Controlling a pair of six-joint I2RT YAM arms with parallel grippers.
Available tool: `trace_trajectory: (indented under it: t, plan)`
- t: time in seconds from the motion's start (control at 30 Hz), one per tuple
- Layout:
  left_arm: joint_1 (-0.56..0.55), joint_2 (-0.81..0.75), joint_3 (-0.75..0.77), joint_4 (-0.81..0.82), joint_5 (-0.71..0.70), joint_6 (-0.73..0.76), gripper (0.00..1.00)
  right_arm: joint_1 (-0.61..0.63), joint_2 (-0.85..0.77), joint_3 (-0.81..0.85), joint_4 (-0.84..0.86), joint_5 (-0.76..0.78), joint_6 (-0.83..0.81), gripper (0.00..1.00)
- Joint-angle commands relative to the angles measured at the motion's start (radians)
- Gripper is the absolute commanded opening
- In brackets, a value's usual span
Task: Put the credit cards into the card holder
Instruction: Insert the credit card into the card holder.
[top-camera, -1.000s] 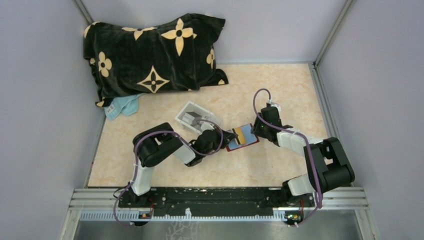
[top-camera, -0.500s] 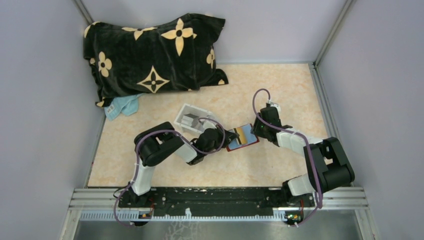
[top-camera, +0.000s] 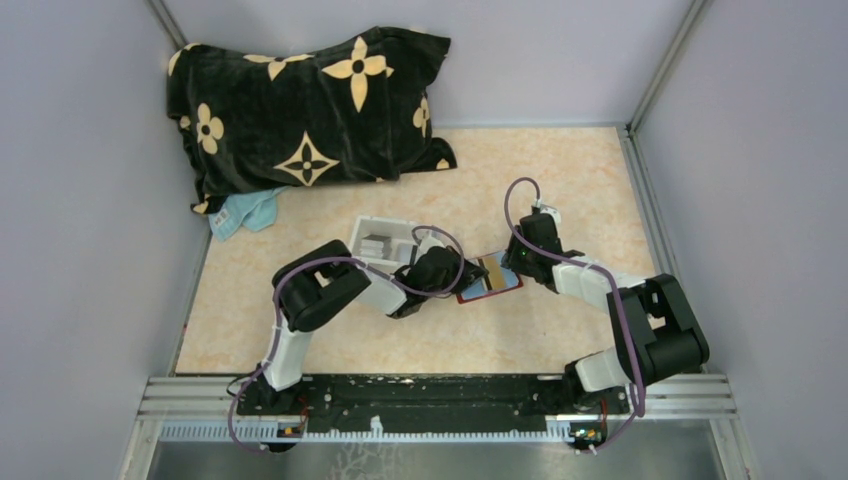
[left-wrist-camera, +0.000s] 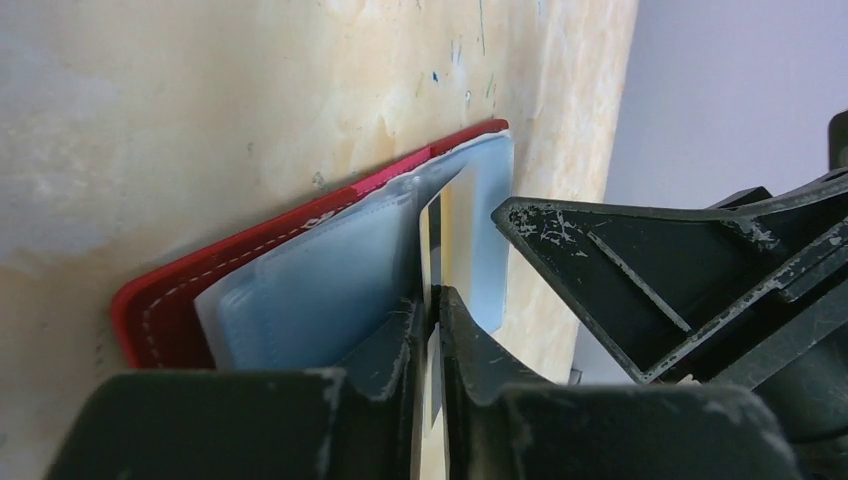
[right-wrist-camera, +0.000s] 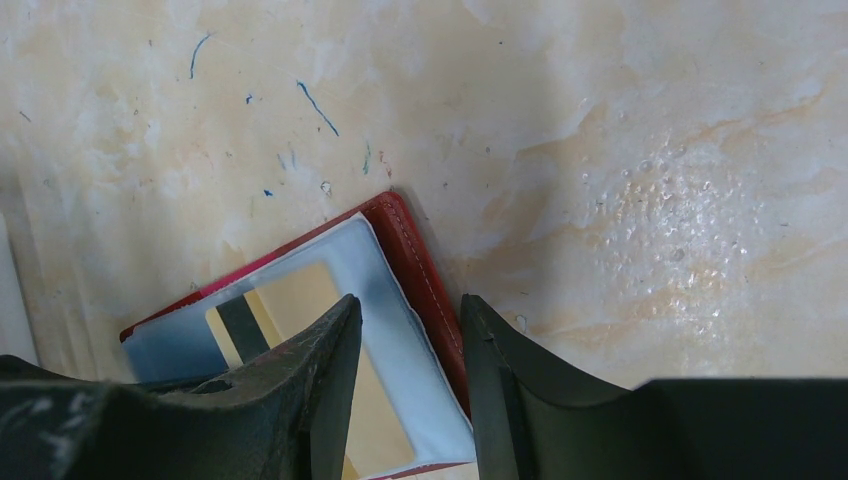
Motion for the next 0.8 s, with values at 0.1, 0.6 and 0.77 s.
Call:
trace_trajectory:
  t: [0.1, 0.6, 0.77]
  plan:
    - [-0.019, -0.01, 0.031, -0.361, -0.02, 0.076, 0.25, 0.016, 0.047, -0.011, -0.075, -0.022, -0.002, 0.42]
    - [-0.028, -0.039, 0.176, -0.68, -0.069, 0.159, 0.53, 0.016, 0.025, -0.003, -0.088, -0.029, -0.005, 0.42]
    - [-0.032, -0.045, 0.222, -0.794, -0.09, 0.174, 0.63, 0.016, 0.016, 0.005, -0.096, -0.032, -0.006, 0.42]
